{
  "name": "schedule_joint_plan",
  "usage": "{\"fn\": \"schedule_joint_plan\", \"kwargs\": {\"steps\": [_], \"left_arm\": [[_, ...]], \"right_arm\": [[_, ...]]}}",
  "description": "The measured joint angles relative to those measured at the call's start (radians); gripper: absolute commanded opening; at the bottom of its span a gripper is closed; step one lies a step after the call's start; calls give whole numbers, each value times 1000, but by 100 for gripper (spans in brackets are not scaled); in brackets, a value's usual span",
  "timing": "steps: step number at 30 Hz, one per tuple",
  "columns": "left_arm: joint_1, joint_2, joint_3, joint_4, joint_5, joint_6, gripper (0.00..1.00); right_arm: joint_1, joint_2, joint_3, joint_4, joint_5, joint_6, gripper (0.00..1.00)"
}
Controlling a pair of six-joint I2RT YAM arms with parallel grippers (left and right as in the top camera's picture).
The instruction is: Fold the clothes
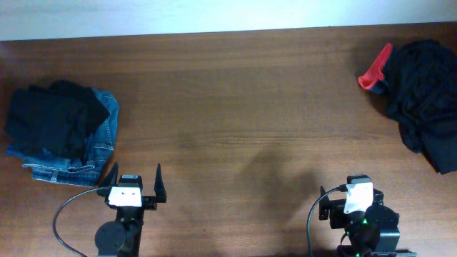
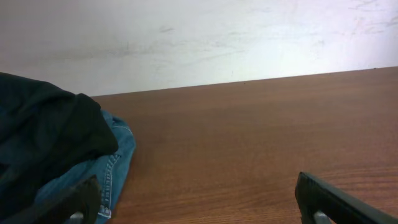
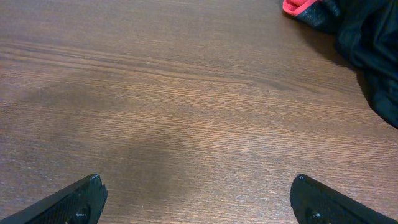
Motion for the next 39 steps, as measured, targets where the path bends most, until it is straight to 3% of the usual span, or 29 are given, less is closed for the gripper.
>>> {"fn": "schedule_joint_plan", "kwargs": {"steps": [34, 39], "left_arm": [[0, 0, 0, 0, 0, 0, 99], [0, 0, 0, 0, 0, 0, 99]], "right_arm": [[0, 0, 0, 0, 18, -24, 99], [0, 0, 0, 78, 50, -41, 99]]}}
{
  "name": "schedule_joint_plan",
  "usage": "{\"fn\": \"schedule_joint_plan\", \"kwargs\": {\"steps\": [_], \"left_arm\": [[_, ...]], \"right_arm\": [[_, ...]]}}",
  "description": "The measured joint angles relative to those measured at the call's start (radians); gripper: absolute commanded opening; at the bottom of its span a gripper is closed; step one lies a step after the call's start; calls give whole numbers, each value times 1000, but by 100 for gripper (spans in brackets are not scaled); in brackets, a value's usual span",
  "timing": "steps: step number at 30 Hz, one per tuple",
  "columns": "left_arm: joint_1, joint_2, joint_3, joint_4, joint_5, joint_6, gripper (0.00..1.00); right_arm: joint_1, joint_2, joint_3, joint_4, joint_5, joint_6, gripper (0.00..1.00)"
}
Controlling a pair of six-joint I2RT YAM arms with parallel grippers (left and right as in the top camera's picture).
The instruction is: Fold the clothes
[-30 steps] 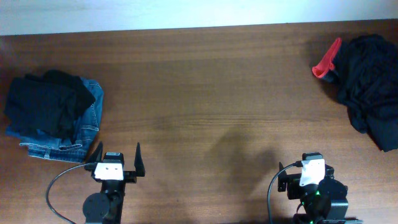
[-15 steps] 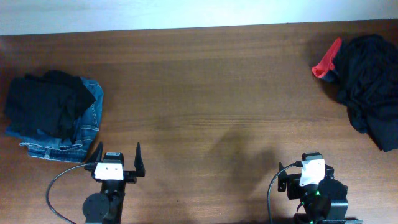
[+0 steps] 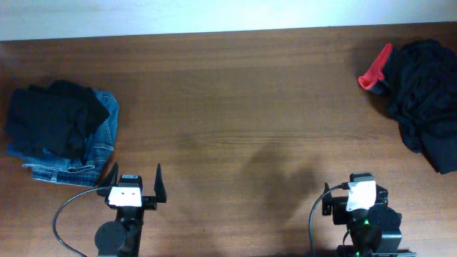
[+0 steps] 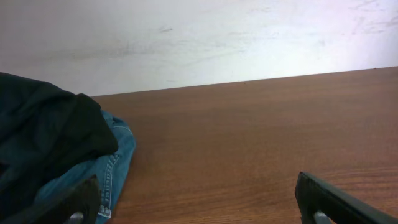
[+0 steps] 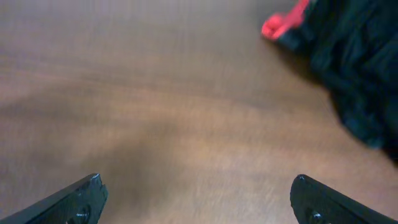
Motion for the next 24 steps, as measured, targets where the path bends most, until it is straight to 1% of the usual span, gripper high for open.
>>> {"fn": "schedule_joint_plan", "kwargs": {"steps": [2, 7, 9, 13, 17, 20, 24], "left_arm": [[0, 0, 0, 1, 3, 0, 99], [0, 1, 0, 13, 34, 0, 99], [0, 1, -1, 51, 63, 0, 99], [0, 2, -2, 133, 159, -2, 100], [0, 3, 9, 146, 230, -35, 99], [0, 27, 65, 103, 249, -53, 99], [0, 137, 262, 17, 261, -82, 99]], "right_arm": [[0, 0, 0, 43, -17, 0, 99], [0, 0, 0, 141, -183, -1, 99], [0, 0, 0, 165, -282, 0, 99], [-1, 0, 0, 194, -415, 3, 99], [-1, 0, 0, 345, -473, 73, 99], [-1, 4, 11, 427, -474, 150, 99], [-1, 89, 116, 404, -430, 227, 99]]}}
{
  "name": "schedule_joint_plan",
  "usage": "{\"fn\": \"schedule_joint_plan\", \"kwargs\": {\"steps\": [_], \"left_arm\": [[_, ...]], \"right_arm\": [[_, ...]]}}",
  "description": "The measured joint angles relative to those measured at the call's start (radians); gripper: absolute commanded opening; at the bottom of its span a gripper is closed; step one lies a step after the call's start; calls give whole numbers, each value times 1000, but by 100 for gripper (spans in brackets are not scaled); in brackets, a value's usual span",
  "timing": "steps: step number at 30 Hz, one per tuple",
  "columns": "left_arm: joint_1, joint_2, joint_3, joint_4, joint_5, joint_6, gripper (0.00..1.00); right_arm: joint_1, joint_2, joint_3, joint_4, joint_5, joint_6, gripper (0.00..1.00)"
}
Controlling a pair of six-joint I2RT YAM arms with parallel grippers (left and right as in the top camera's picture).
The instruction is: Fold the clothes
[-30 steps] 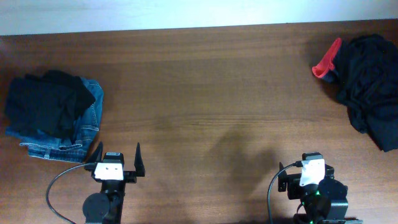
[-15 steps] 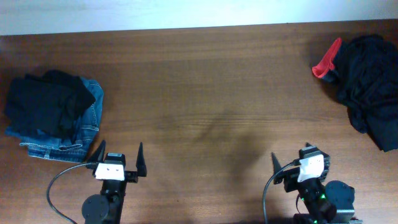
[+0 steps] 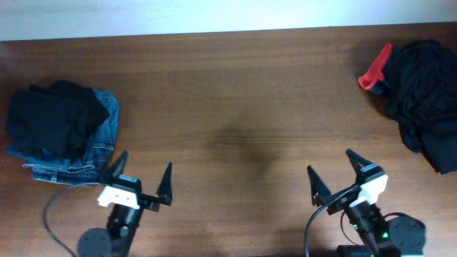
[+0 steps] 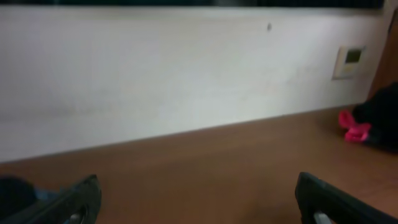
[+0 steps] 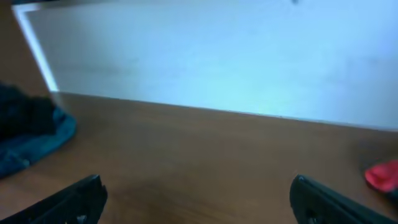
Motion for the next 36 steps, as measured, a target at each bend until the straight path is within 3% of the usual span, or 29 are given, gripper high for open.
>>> {"fn": "schedule_joint_plan", "kwargs": {"steps": [5, 9, 15, 19, 23, 28, 31, 36], "left_arm": [[0, 245, 337, -159, -1, -15, 99], [0, 512, 586, -344, 0, -22, 99], [0, 901, 890, -579, 0, -28, 99], [0, 1094, 1047, -715, 1, -30, 99], [0, 1200, 1092, -768, 4, -31, 99], [0, 1240, 1094, -784, 9, -31, 99], [0, 1240, 1094, -785, 7, -31, 99], [0, 1240, 1096, -785, 7, -31, 99]], "right_arm": [[0, 233, 239, -150, 79, 55, 99], [-1, 458, 440, -276, 23, 76, 99], [-1, 713, 545, -375, -99, 94, 99], [-1, 890, 637, -479, -56, 139, 99], [-30, 1112, 875, -658, 74, 186, 99], [-209, 1360, 1165, -732, 143, 227, 99], [-322, 1450, 1244, -723, 159, 243, 93], [-470, 1585, 1269, -610, 188, 264, 92]]}}
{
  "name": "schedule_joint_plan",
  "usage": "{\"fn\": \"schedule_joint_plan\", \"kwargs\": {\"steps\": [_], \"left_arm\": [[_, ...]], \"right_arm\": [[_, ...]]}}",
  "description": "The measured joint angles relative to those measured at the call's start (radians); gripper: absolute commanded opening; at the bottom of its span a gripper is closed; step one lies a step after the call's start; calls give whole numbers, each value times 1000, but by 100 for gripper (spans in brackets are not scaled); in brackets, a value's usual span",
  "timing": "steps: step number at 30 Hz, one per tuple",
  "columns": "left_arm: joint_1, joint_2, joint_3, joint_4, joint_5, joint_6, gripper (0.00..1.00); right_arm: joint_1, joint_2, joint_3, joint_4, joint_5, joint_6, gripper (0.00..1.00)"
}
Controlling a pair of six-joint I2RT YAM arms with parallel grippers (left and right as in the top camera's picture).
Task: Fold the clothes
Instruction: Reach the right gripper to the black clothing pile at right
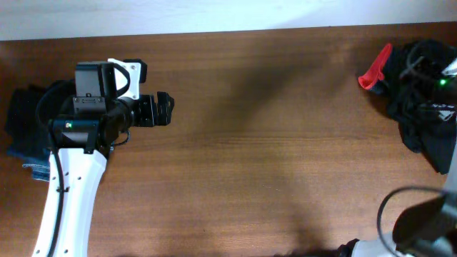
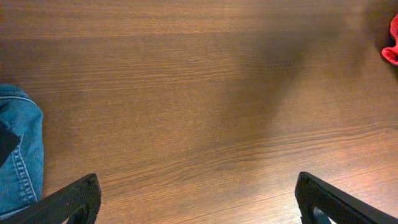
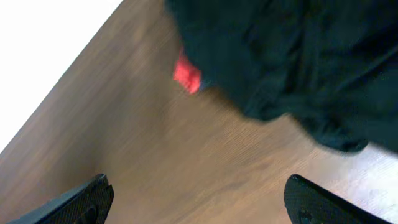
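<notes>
A heap of black clothes (image 1: 428,107) with a red piece (image 1: 373,71) lies at the table's far right. The right wrist view shows that black heap (image 3: 298,62) and its red piece (image 3: 186,73) just ahead of my right gripper (image 3: 196,186), which is open and empty over bare wood. At the far left, blue jeans (image 2: 15,155) lie under a black garment (image 1: 21,118), partly hidden by my left arm. My left gripper (image 1: 161,111) is to their right, above the table, also open and empty (image 2: 198,180).
The brown wooden table (image 1: 271,157) stretches between the two piles. A pale wall runs along its far edge (image 1: 228,14). The right arm's cable loops in at the lower right corner (image 1: 407,207).
Both arms have left the front edge. The left gripper now looks down on the table beside the jeans. The right gripper is now at the black heap at the far right.
Both arms first sat at the front edge with open grippers, the clothes in two piles at the left and right. Then both wrists were tilted up toward the wall. Now each arm is out near a pile; the clothes have not moved.
</notes>
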Motion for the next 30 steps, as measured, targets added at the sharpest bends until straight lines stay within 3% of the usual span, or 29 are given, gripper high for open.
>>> {"fn": "schedule_joint_plan", "kwargs": {"steps": [9, 13, 16, 17, 18, 25, 30], "left_arm": [[0, 0, 0, 0, 0, 0, 99], [0, 0, 0, 0, 0, 0, 99], [0, 0, 0, 0, 0, 0, 99], [0, 0, 0, 0, 0, 0, 99], [0, 0, 0, 0, 0, 0, 99], [0, 0, 0, -6, 0, 0, 99], [0, 0, 0, -8, 0, 0, 99]], "right_arm": [[-33, 196, 2, 253, 26, 40, 87], [-32, 272, 2, 343, 25, 85, 72], [-29, 332, 2, 401, 11, 116, 32], [-26, 351, 2, 420, -2, 127, 13], [-26, 354, 2, 421, -4, 127, 6], [-23, 320, 11, 415, -103, 138, 4], [-26, 148, 92, 348, -214, 146, 4]]}}
